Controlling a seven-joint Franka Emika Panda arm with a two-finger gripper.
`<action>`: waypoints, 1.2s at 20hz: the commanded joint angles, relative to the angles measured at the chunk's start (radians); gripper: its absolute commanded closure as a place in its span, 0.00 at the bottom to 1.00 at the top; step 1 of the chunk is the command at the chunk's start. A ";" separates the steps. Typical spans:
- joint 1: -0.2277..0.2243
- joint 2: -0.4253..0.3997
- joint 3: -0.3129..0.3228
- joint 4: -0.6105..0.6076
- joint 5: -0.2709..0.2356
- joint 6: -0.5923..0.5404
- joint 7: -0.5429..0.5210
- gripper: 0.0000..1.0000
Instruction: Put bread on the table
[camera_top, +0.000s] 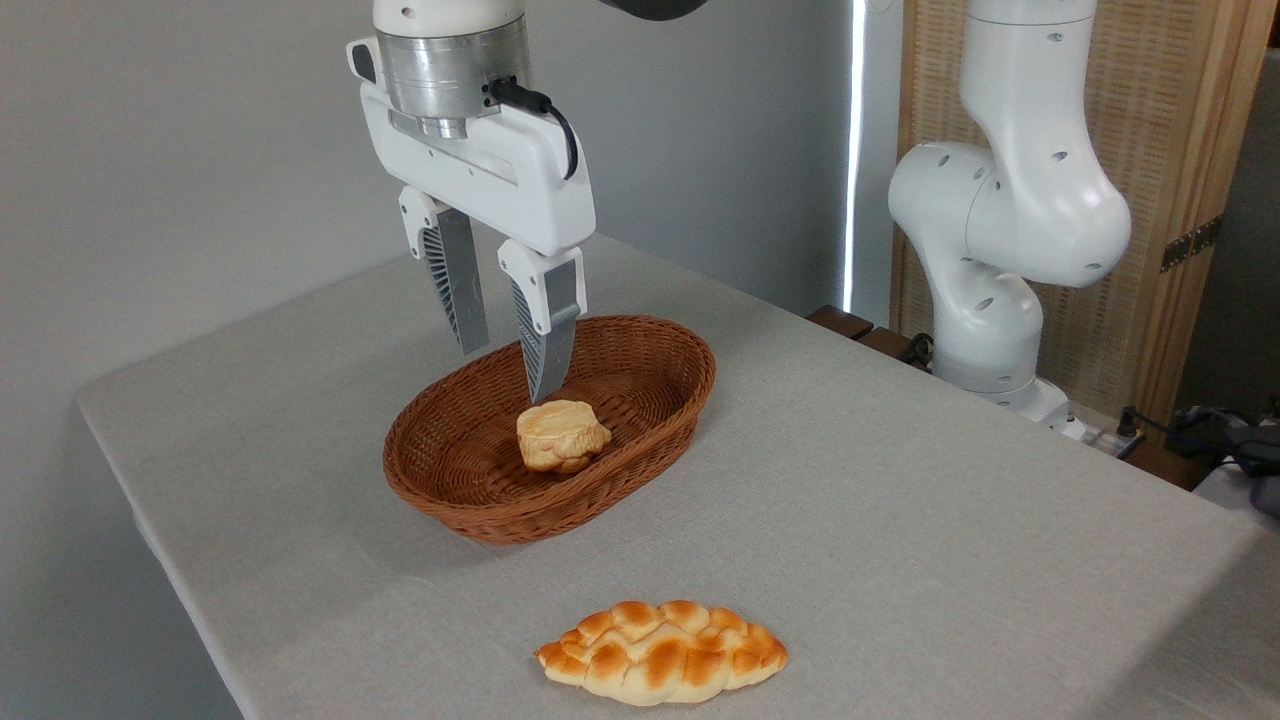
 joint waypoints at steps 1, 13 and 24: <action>-0.004 0.004 0.002 0.006 -0.002 -0.001 -0.002 0.00; -0.005 0.004 0.002 0.002 -0.002 -0.001 -0.004 0.00; -0.022 -0.117 -0.116 -0.218 -0.016 0.146 -0.016 0.00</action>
